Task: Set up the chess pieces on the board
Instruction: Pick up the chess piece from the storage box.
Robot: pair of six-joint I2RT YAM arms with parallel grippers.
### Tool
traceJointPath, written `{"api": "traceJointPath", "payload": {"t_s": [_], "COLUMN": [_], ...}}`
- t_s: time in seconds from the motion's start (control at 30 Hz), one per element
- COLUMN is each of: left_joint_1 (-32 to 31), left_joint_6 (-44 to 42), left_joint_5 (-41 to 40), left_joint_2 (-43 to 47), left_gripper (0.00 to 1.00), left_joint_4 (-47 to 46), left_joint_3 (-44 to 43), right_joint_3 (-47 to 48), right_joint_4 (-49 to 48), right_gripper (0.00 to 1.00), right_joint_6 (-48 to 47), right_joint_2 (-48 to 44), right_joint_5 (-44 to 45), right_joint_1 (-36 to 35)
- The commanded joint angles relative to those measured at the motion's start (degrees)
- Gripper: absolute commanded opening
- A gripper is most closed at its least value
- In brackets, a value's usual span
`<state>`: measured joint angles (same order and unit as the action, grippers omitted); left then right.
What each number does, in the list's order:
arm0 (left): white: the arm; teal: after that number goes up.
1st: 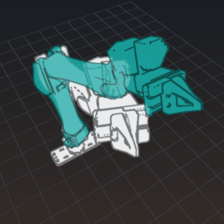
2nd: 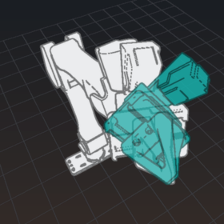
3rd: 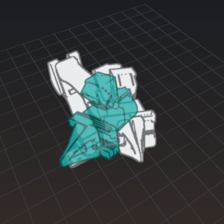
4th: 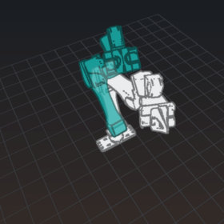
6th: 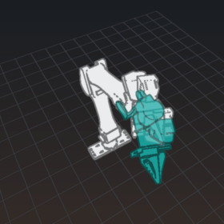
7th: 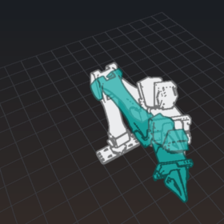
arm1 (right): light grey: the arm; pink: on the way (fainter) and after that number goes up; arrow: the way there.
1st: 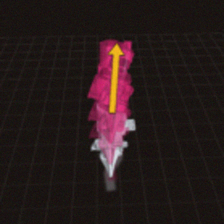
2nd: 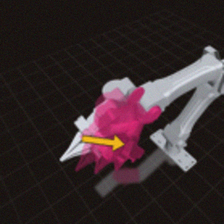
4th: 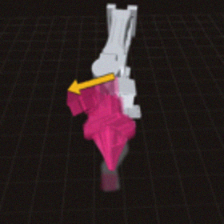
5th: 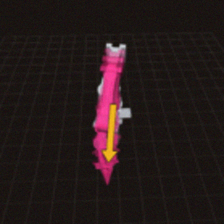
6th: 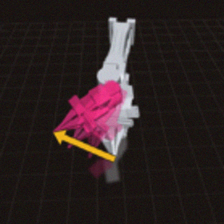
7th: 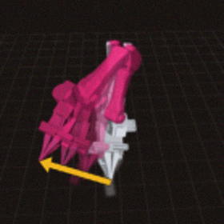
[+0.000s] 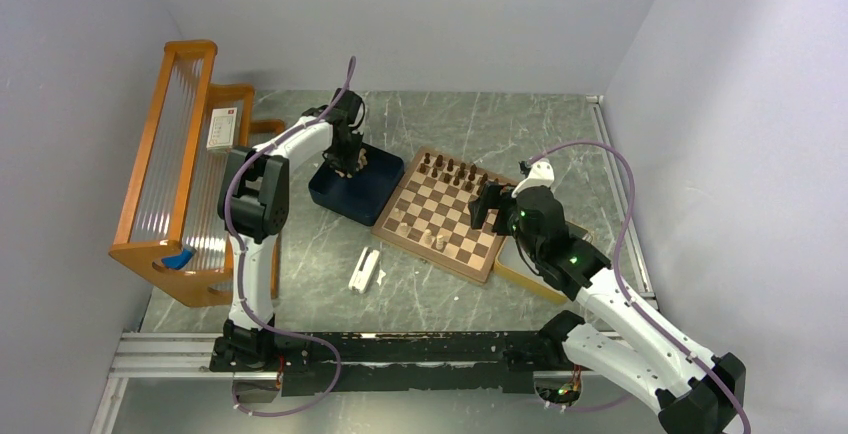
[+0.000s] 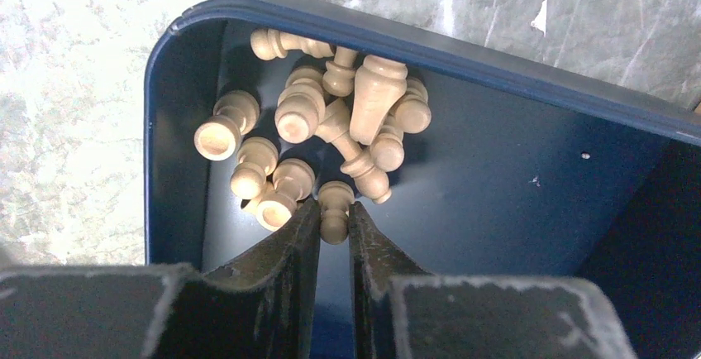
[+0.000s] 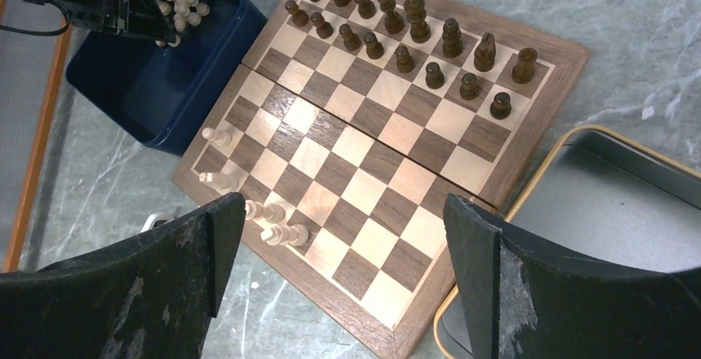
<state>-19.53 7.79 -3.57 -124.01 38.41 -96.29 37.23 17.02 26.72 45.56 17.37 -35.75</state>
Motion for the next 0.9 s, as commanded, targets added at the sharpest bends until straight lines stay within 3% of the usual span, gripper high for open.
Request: {"api": "traceJointPath", "payload": {"t_s": [0.0,0.63,0.87], "left_joint_1": [0.37,-1.48,-5.18], "left_joint_6": [-0.86,0.29,0.02], "left_joint_5": [0.74,1.98,1.88], "left_joint_2": [0.31,10.29,14.65], "left_gripper": [0.22,0.16,0.16], "left_joint_4": [-0.27,1.07,1.07], "left_joint_3": [-1.16,2.46,4.68], "right_joint_3": [-0.93,-0.32,-0.07], "right_joint_4": [-0.97,0.1,0.82], "right_gripper": [0.95,0.95,0.95], "right_joint_6": [-0.25,0.15,-0.02], "right_joint_2": [-0.74,-1.26,-1.87], "right_joint_5": [0.65,-0.14,0.21], "right_joint_1": [-0.2,-0.2,-0.2]}}
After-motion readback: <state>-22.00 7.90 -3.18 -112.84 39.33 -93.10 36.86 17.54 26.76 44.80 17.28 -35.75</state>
